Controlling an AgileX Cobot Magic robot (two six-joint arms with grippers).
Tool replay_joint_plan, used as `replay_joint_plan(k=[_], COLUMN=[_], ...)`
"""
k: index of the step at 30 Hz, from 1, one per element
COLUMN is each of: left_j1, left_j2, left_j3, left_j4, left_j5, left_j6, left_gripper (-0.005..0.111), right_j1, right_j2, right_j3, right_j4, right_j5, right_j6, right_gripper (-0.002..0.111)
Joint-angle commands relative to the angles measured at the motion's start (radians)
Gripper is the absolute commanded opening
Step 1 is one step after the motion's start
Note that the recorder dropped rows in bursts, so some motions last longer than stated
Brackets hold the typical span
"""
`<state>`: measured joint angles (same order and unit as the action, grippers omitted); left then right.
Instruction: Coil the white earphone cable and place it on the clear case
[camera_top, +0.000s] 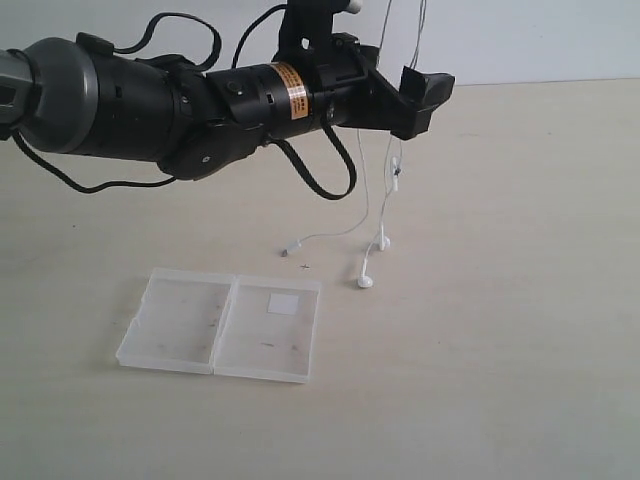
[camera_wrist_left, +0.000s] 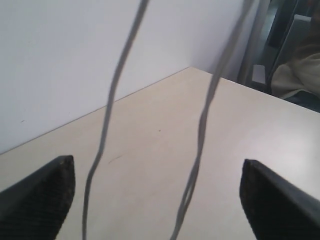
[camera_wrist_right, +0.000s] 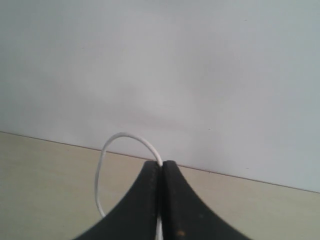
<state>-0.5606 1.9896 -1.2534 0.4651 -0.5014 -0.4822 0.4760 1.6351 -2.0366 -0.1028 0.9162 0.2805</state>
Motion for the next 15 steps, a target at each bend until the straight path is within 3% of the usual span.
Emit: replay_joint_plan(k=[1, 15], left_j1=[-0.003, -0.003], left_j2=[0.000, 0.000], left_j3=[-0.006, -0.006], left_j4=[0.005, 0.005], left_j5=[0.000, 0.000], left_j6=[0.003, 0.003], left_gripper=[0.085, 0.085], right_j1=[0.001, 0.001], right_j2=[-0.007, -0.007], right_j3=[-0.004, -0.004], right_j4=[-0.011, -0.011], right_j5=[-0.028, -0.068], right_j6=[-0.017, -0.017], right_gripper=[0.000, 0.000])
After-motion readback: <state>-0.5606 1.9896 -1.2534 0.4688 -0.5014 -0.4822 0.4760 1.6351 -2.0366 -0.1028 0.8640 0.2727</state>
